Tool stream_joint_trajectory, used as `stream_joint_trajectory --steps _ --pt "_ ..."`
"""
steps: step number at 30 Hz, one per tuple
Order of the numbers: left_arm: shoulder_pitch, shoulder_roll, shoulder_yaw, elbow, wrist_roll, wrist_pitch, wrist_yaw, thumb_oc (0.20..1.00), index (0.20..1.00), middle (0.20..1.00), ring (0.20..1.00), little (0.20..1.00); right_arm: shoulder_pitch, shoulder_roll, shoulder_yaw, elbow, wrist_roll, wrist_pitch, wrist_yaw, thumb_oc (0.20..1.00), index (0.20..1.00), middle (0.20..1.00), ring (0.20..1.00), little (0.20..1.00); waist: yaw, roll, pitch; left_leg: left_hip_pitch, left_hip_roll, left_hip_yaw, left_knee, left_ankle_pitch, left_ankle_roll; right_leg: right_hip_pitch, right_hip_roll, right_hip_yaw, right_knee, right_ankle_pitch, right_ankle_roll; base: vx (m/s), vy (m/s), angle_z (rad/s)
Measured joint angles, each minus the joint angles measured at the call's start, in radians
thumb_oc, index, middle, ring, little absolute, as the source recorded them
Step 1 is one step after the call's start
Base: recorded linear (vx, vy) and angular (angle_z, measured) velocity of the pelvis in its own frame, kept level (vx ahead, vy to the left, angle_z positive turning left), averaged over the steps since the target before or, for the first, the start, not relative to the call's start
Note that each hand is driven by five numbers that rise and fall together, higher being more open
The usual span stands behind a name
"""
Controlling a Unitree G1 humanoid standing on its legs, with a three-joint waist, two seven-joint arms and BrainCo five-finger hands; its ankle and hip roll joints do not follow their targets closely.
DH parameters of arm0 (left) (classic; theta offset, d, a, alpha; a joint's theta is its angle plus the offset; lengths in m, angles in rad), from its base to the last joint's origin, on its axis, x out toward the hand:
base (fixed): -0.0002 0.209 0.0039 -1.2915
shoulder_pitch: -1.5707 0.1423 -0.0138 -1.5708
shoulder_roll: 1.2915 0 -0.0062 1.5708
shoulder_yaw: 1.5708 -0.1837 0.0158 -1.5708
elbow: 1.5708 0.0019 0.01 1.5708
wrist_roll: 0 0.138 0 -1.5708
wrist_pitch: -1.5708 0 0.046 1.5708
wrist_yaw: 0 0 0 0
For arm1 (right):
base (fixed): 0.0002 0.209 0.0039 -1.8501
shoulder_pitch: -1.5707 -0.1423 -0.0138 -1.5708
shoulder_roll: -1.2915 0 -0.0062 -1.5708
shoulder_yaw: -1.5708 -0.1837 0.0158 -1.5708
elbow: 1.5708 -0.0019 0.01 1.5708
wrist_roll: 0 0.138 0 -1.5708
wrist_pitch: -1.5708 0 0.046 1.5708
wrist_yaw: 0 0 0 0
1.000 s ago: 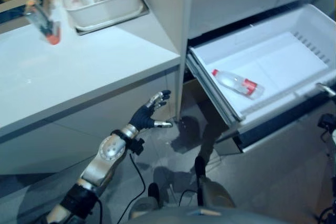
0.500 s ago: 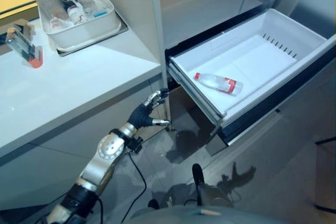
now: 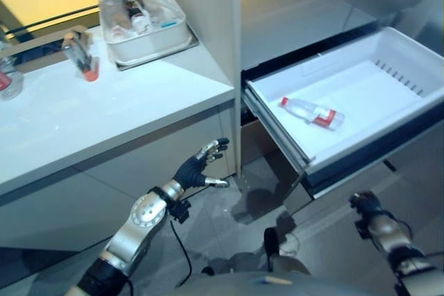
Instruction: Take the drinks into the refrigerator
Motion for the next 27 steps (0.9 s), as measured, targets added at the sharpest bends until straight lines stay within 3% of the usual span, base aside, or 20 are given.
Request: stream_joint_trajectory --steps 4,6,13,18,21,27 --pt "0.008 0.003 0.0 0.001 -0.001 0.001 0.018 1.0 1.0 1.0 1.0 1.0 -0.041 0.007 0.047 0.0 -0.056 0.02 0.0 0.2 0.2 0.2 0.2 0.2 0.032 -0.019 0.003 -0.017 -0.001 -0.026 0.001 0.01 -0.002 -0.005 -0.006 -0.019 0.0 0.004 -0.005 -0.03 -0.008 0.17" --pt "0.012 0.001 0.002 0.001 -0.002 0.001 0.031 1.0 1.0 1.0 1.0 1.0 -0.091 0.003 0.11 -0.001 -0.079 0.066 0.002 0.2 0.2 0.2 0.2 0.2 0.033 -0.024 0.005 -0.027 -0.002 -0.03 0.0 0.011 -0.002 -0.015 -0.011 -0.032 0.0 0.005 -0.003 -0.04 -0.008 0.08" --pt "0.002 0.005 0.0 0.002 -0.002 0.0 0.064 1.0 1.0 1.0 1.0 1.0 -0.341 -0.015 0.247 -0.044 -0.185 0.071 0.01 0.2 0.2 0.2 0.2 0.2 0.063 -0.034 0.017 -0.119 -0.002 -0.072 0.003 0.044 -0.015 -0.086 -0.017 -0.067 0.0 0.021 -0.014 -0.09 -0.005 0.15" --pt "-0.044 0.029 -0.006 0.002 0.003 -0.01 0.085 1.0 1.0 1.0 1.0 1.0 -0.664 0.017 0.38 -0.027 -0.269 0.042 0.003 0.2 0.2 0.2 0.2 0.2 0.093 -0.02 0.082 -0.196 0.004 -0.111 0.019 0.072 -0.027 -0.133 -0.013 -0.099 0.0 0.037 -0.023 -0.08 0.0 0.24" --pt "-0.069 0.032 -0.024 0.005 0.01 -0.011 0.106 1.0 1.0 1.0 1.0 1.0 -0.851 0.058 0.401 -0.031 -0.31 0.02 -0.018 0.2 0.2 0.2 0.2 0.2 0.14 -0.014 0.137 -0.241 0.005 -0.121 0.033 0.083 -0.033 -0.167 -0.013 -0.105 0.001 0.051 -0.032 -0.07 0.026 0.11" --pt "-0.094 0.031 -0.041 0.037 0.01 -0.016 0.142 1.0 1.0 1.0 1.0 1.0 -0.915 0.034 0.403 0.006 -0.331 0.041 -0.026 0.2 0.2 0.2 0.2 0.2 0.137 -0.018 0.178 -0.277 -0.009 -0.159 0.038 0.091 -0.035 -0.182 -0.029 -0.136 0.001 0.055 -0.038 -0.07 0.034 0.16"
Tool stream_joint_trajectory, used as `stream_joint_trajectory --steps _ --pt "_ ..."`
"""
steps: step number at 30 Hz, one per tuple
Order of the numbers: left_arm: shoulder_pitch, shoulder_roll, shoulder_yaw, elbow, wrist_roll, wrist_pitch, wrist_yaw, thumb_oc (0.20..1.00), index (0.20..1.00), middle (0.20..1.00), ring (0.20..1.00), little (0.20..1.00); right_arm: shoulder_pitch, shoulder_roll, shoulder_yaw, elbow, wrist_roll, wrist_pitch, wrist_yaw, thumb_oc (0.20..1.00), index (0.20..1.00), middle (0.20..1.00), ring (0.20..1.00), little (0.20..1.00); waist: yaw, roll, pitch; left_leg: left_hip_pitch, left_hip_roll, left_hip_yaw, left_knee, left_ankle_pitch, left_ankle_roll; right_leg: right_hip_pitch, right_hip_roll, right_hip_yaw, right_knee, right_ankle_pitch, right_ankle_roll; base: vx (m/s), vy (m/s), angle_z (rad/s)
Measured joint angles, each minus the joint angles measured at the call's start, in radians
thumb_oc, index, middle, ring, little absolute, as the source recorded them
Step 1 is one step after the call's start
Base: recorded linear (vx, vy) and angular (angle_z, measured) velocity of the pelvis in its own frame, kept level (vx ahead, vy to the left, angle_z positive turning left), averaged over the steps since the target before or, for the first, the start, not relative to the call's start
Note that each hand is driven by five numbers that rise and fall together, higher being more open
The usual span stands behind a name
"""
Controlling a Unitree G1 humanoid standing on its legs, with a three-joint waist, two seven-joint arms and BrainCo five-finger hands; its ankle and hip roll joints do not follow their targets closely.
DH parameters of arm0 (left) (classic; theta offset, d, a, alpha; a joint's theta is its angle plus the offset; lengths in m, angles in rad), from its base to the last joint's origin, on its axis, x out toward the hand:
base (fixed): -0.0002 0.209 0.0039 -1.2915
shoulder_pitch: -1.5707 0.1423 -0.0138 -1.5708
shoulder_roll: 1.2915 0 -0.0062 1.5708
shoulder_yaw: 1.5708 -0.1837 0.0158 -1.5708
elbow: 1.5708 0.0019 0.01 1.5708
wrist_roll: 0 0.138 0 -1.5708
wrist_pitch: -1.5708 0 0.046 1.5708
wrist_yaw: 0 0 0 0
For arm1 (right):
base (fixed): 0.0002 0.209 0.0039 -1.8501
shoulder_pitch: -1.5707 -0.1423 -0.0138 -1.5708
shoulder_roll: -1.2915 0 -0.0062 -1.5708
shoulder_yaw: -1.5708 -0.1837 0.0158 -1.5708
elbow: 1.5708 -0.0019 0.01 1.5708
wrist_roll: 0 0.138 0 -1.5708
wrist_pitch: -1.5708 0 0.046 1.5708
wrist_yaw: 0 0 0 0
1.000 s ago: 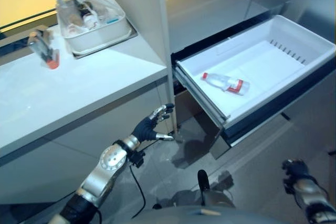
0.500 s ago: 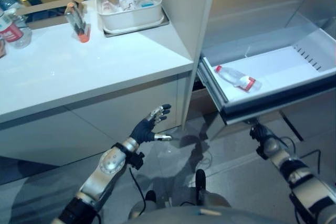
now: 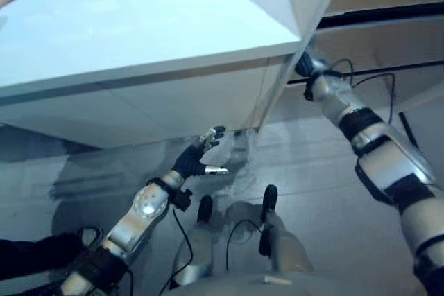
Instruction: Take the drinks into the refrigerator
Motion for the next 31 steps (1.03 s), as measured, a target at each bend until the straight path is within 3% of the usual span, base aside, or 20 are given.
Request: stream_joint_trajectory --steps 5,6,7,12,14,19,21,26,31 --pt "-0.066 -0.009 0.001 0.004 0.008 -0.003 0.02 1.0 1.0 1.0 1.0 1.0 0.0 -0.017 -0.003 0.007 0.0 0.001 -0.014 0.2 0.2 0.2 0.2 0.2 -0.002 0.017 0.031 -0.015 -0.003 -0.014 0.006 0.003 0.002 -0.01 -0.005 -0.017 0.0 0.0 0.001 -0.02 0.017 0.1" --pt "-0.076 -0.012 0.001 0.004 0.009 -0.004 0.021 1.0 1.0 1.0 1.0 1.0 0.001 -0.018 -0.005 0.008 0.005 0.001 -0.015 0.768 0.768 0.768 0.768 0.768 -0.002 0.022 0.034 -0.019 -0.003 -0.016 0.006 0.003 0.002 -0.01 -0.006 -0.018 0.0 0.0 0.001 -0.01 0.018 0.03" --pt "-0.082 -0.015 0.001 0.004 0.009 -0.004 0.024 1.0 1.0 1.0 1.0 1.0 0.006 -0.019 -0.017 0.007 0.013 -0.002 -0.021 1.0 1.0 1.0 1.0 1.0 -0.004 0.024 0.036 -0.024 -0.004 -0.02 0.007 0.003 0.002 -0.01 -0.006 -0.021 0.0 0.0 0.001 0.0 0.01 0.12" --pt "-0.095 -0.079 0.006 0.059 0.008 -0.012 0.051 1.0 1.0 1.0 1.0 1.0 0.107 -0.017 -0.147 -0.017 0.131 -0.023 -0.06 1.0 1.0 1.0 1.0 1.0 -0.001 0.026 0.039 -0.028 -0.006 -0.034 0.016 0.003 0.002 -0.006 -0.01 -0.04 0.0 -0.002 0.002 -0.01 0.001 0.11" --pt "-0.085 -0.12 0.009 0.129 0.007 -0.013 0.054 1.0 1.0 1.0 1.0 1.0 0.23 -0.006 -0.232 -0.073 0.18 -0.043 -0.07 1.0 1.0 1.0 1.0 1.0 -0.001 0.025 0.041 -0.017 -0.005 -0.036 0.013 0.003 0.002 0.003 -0.01 -0.041 0.0 -0.006 0.004 -0.01 0.004 0.04" --pt "-0.028 -0.194 0.104 0.349 0.001 -0.01 0.094 1.0 1.0 1.0 1.0 1.0 0.64 0.123 -0.329 -0.131 0.299 -0.078 -0.066 1.0 1.0 1.0 1.0 1.0 -0.003 0.017 0.054 0.04 -0.004 -0.031 -0.005 0.001 0.005 0.052 -0.011 -0.04 0.0 -0.019 0.01 0.0 0.0 0.0" --pt "-0.012 -0.193 0.125 0.413 0.001 -0.01 0.107 1.0 1.0 1.0 1.0 1.0 0.699 0.153 -0.328 -0.074 0.329 -0.081 -0.06 1.0 1.0 1.0 1.0 1.0 -0.032 0.009 0.059 0.048 -0.007 -0.029 -0.007 0.003 0.008 0.059 -0.014 -0.036 0.0 -0.026 0.018 0.02 -0.013 0.0" --pt "-0.06 -0.317 0.232 0.788 0.008 0.011 0.146 1.0 1.0 1.0 1.0 1.0 0.802 0.223 -0.402 0.057 0.415 -0.109 -0.033 1.0 1.0 1.0 1.0 1.0 -0.064 -0.005 0.053 0.13 0.002 -0.02 -0.027 -0.005 0.015 0.131 -0.008 -0.032 0.0 -0.041 0.02 0.09 -0.031 -0.05" --pt "-0.11 -0.396 0.326 1.228 0.067 0.053 0.172 1.0 1.0 1.0 1.0 1.0 0.91 0.306 -0.419 0.265 0.445 -0.112 0.007 1.0 1.0 1.0 1.0 1.0 -0.097 -0.03 -0.027 0.192 0.013 0.002 -0.033 -0.025 0.025 0.179 -0.005 -0.013 -0.001 -0.054 0.022 0.15 -0.016 -0.12"
